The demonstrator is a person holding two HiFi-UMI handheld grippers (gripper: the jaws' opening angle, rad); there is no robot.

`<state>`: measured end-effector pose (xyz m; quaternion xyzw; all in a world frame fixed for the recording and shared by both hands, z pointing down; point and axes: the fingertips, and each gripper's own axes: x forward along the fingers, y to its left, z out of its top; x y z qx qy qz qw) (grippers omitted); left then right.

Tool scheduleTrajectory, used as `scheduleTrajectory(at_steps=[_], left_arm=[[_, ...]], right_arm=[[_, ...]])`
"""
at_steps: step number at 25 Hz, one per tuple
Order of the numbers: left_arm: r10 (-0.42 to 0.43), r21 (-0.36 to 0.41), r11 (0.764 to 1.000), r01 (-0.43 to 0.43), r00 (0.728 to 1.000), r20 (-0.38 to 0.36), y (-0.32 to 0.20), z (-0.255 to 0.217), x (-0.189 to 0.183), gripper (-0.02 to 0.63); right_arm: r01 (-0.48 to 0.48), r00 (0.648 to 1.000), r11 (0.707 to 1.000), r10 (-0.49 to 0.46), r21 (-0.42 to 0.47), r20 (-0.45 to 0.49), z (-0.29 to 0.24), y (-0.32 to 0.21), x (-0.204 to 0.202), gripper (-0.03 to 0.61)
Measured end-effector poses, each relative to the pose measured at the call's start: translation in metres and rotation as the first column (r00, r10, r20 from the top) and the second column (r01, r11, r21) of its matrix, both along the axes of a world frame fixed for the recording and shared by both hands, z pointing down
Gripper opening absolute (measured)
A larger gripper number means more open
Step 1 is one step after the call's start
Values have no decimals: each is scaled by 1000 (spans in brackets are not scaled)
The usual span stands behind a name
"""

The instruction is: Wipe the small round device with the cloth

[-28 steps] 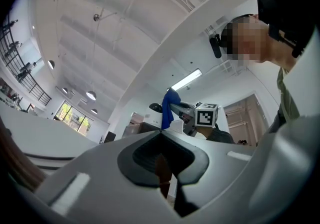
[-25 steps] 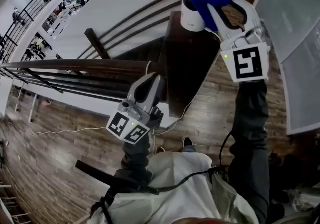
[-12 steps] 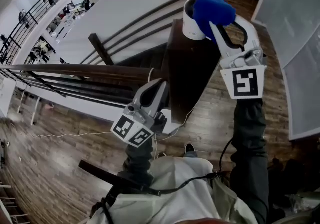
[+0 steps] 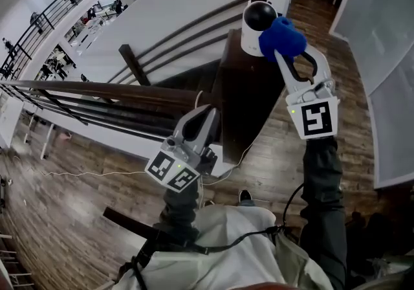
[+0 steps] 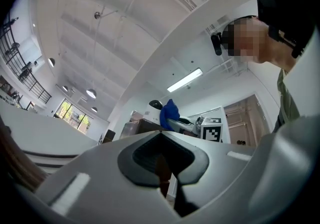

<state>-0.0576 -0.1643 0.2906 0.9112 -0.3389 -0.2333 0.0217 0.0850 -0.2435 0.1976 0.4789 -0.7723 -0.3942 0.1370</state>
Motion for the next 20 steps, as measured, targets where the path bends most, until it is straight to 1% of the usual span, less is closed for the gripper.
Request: scheduleTrajectory(at_steps=[2,4,6,9,11,13,15,17,18,20], left_arm=[[10,0,1000,-10,1000,1,1,-1,4,5],[23,2,1000,-23,1000,4,3,-3,9,5],[32,1,999,-32,999,8,5,-1,13,5],[29,-2,1000,-29,1000,8,6,0,13,5],[20,-6,1000,-20,1000,7,7,1,10,5],[7,-10,1000,-7,1000,7,8,3,6,5],[-8,-13,1000,8,1000,6,9,4,0,5],[-20,-14,1000,20,1000,4,9,3,-6,5],[-23,-14,1000,23,1000,3,9,3,-7,5],[-24,-13,1000,24,1000,3,8,2,-8,5]], right_arm=[[1,999,1000,-1,-8,-48,1,5,-4,86],[-2,996,1000,4,22,-84,-8,7,-8,87],[-3,997,998,8,59,-76,-24,6,-9,87],[-17,999,996,21,89,-46,-54,-1,-8,87],[-24,998,994,30,110,-53,-69,-7,-10,87],[-24,997,991,33,131,-71,-73,-9,-14,87],[-14,997,990,24,138,-73,-67,-5,-17,87],[0,996,994,11,112,-91,-50,2,-21,87],[2,993,995,10,95,-119,-38,6,-24,87],[-5,979,997,21,76,-204,-11,10,-33,87]])
